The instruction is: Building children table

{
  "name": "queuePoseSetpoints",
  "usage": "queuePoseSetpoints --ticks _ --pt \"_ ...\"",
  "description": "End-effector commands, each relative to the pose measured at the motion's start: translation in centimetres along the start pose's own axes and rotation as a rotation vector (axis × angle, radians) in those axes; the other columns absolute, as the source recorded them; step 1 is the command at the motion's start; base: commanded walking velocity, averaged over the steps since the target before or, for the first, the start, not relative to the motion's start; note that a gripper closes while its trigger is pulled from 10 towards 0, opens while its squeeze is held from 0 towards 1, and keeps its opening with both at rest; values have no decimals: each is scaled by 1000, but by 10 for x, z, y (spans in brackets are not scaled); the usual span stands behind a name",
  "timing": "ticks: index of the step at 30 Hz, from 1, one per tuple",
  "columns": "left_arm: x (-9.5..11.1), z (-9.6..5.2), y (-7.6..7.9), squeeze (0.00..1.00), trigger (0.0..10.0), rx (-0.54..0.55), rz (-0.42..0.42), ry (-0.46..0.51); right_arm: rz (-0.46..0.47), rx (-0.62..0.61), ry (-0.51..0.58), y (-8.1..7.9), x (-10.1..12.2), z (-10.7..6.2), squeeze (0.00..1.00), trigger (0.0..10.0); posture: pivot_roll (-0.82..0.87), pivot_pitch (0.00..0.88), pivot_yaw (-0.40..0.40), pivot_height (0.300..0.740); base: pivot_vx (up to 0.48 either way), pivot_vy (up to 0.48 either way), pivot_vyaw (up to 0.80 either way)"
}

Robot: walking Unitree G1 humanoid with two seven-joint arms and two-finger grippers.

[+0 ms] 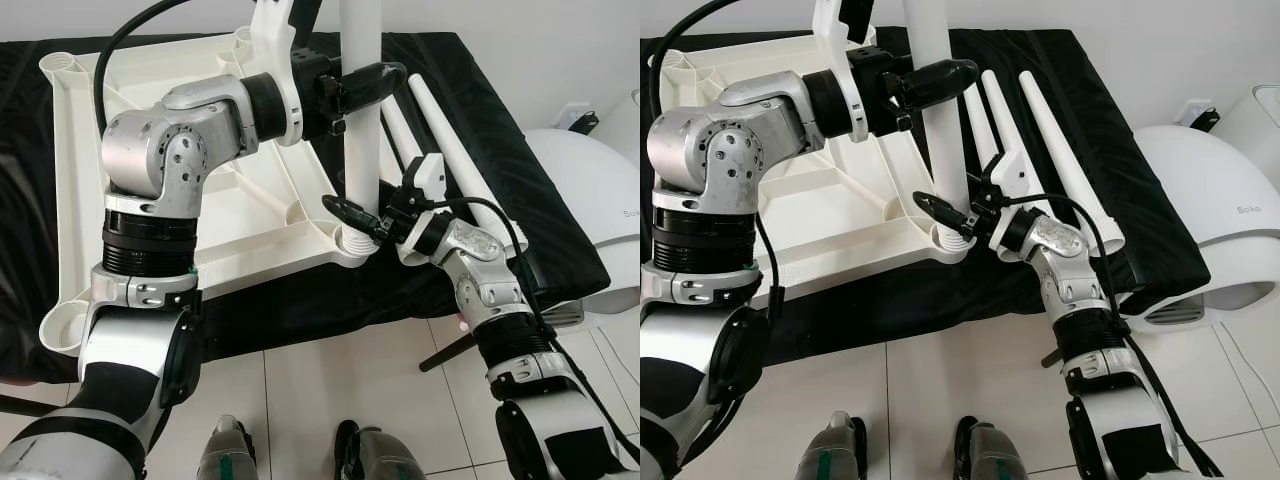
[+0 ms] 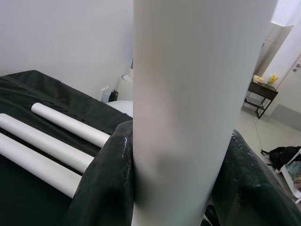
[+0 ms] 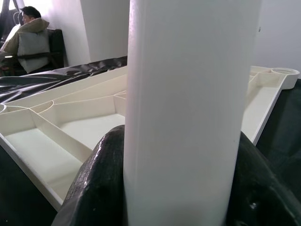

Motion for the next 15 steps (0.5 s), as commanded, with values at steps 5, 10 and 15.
queuePoseSetpoints --ticks 5,10,15 --pt "5 -5 -5 0 0 59 22 0 -44 -18 28 6 7 -3 0 10000 89 162 -52 740 0 0 0" --pt "1 -3 -3 0 10000 53 50 -32 -34 -32 24 9 7 -4 0 10000 87 166 -56 740 0 0 0" --pt "2 -3 -2 0 10000 49 61 -24 -20 -53 18 13 9 -4 1000 10000 87 167 -58 740 0 0 0"
Point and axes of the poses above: a point about 5 cm out from each wrist's last joint towards the gripper, its own z axis pointing out of the wrist towards the gripper, its own x axis along the axis of the wrist's last joint, y = z × x, the point moved 1 cm from there along z, pointing out of the wrist towards the gripper, and after that the axes turned 1 degree about -z, right-handed, at the moved point
